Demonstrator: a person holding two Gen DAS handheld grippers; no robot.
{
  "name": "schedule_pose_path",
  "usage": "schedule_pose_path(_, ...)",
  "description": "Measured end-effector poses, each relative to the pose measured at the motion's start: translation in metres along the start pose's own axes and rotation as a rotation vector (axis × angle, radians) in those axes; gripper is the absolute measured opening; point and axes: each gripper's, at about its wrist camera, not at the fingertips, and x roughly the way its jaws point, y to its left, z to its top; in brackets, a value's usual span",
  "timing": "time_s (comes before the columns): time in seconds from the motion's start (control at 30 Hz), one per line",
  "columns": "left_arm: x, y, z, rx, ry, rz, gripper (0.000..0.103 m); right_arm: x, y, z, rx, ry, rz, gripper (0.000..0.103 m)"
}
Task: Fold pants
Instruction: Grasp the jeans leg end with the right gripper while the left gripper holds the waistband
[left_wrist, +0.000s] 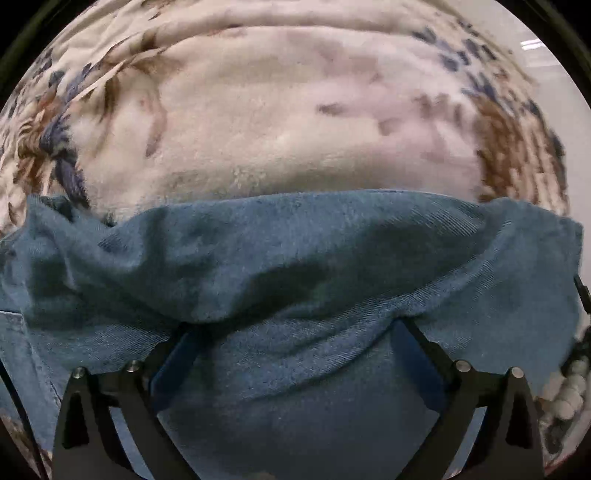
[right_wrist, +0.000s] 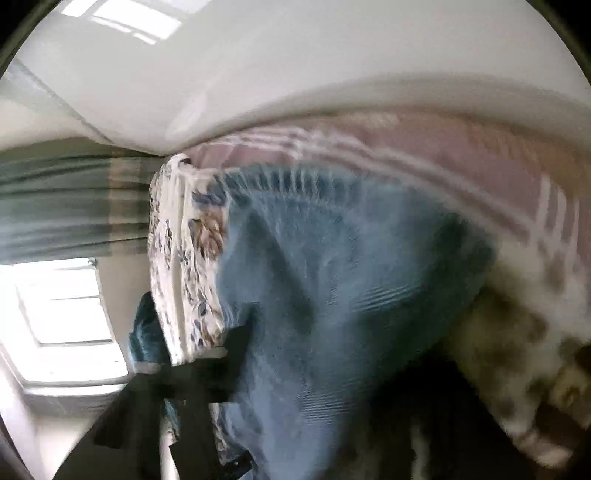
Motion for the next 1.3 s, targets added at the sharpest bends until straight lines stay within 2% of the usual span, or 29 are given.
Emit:
schedule_pose_path(0.07, 0.003, -0.007, 0.002, 0.004, 0.008, 0.045, 0.103, 0.007, 0.004, 0.006, -0.031, 0.018, -0.065, 0.034)
schedule_pose_path(0.1, 0.004, -0.009, 0.002, 0.002, 0.007, 0.061, 0.103, 0.016, 0.001, 0.009, -0.025, 0.043, -0.084, 0.039)
schedule_pose_path(0.2, 0.003, -0.012, 0.006, -0.01, 0.02, 0.072, 0.103, 0.024, -0.003, 0.015, 0.038, 0.049, -0.057, 0.038)
schedule_pose_path(0.23, -0.001, -0.013, 0.007, -0.011, 0.011, 0.073, 0.103, 0.021, 0.0, 0.016, 0.033, 0.044, -0.078, 0.02)
schedule_pose_path(0.27, -0.008, -0.014, 0.005, -0.011, -0.016, 0.073, 0.103, 0.015, 0.007, 0.015, 0.008, 0.017, -0.124, 0.01)
schedule_pose_path(0.3, -0.017, -0.017, 0.003, 0.002, -0.051, 0.082, 0.103, 0.004, 0.006, 0.014, 0.0, -0.012, -0.127, 0.007)
schedule_pose_path(0.37, -0.028, -0.02, -0.003, 0.033, -0.082, 0.104, 0.103, -0.016, 0.016, 0.009, -0.034, -0.11, -0.162, 0.006)
schedule_pose_path(0.4, -0.031, -0.02, -0.005, 0.04, -0.086, 0.111, 0.103, -0.022, 0.013, 0.007, -0.029, -0.128, -0.17, 0.006)
schedule_pose_path(0.5, -0.034, -0.013, -0.009, 0.043, -0.09, 0.126, 0.103, -0.012, -0.006, 0.011, 0.047, -0.064, -0.13, 0.008)
schedule_pose_path(0.6, -0.036, -0.002, -0.01, 0.01, -0.078, 0.109, 0.103, -0.003, -0.019, 0.019, 0.115, 0.009, -0.07, 0.019)
schedule_pose_path(0.63, -0.038, 0.005, -0.01, -0.006, -0.079, 0.107, 0.103, -0.003, -0.022, 0.02, 0.117, 0.016, -0.065, 0.019)
schedule_pose_path(0.7, -0.044, 0.018, -0.004, -0.041, -0.091, 0.098, 0.103, -0.002, -0.019, 0.02, 0.109, 0.01, -0.077, 0.018)
schedule_pose_path(0.73, -0.047, 0.026, 0.0, -0.055, -0.1, 0.101, 0.103, -0.003, -0.017, 0.019, 0.118, -0.006, -0.083, 0.01)
schedule_pose_path(0.8, -0.053, 0.047, 0.009, -0.109, -0.126, 0.13, 0.103, -0.01, -0.011, 0.018, 0.127, -0.047, -0.092, 0.008)
schedule_pose_path(0.87, -0.055, 0.076, 0.022, -0.191, -0.147, 0.166, 0.103, -0.015, -0.003, 0.018, 0.077, -0.064, -0.134, 0.008)
schedule_pose_path(0.93, -0.055, 0.098, 0.032, -0.254, -0.149, 0.147, 0.103, -0.02, -0.005, 0.016, 0.075, -0.064, -0.144, 0.008)
schedule_pose_path(1.07, -0.058, 0.11, 0.051, -0.277, -0.172, 0.209, 0.103, -0.022, -0.001, 0.014, 0.074, -0.074, -0.152, 0.008)
schedule_pose_path(1.17, -0.071, 0.126, 0.062, -0.331, -0.176, 0.145, 0.103, -0.025, 0.002, 0.012, 0.072, -0.08, -0.161, 0.008)
schedule_pose_path(1.23, -0.085, 0.122, 0.061, -0.305, -0.212, 0.139, 0.103, -0.027, 0.007, 0.011, 0.063, -0.082, -0.164, 0.008)
schedule_pose_path(1.3, -0.11, 0.118, 0.05, -0.275, -0.259, 0.099, 0.103, -0.029, 0.012, 0.011, 0.05, -0.082, -0.161, 0.007)
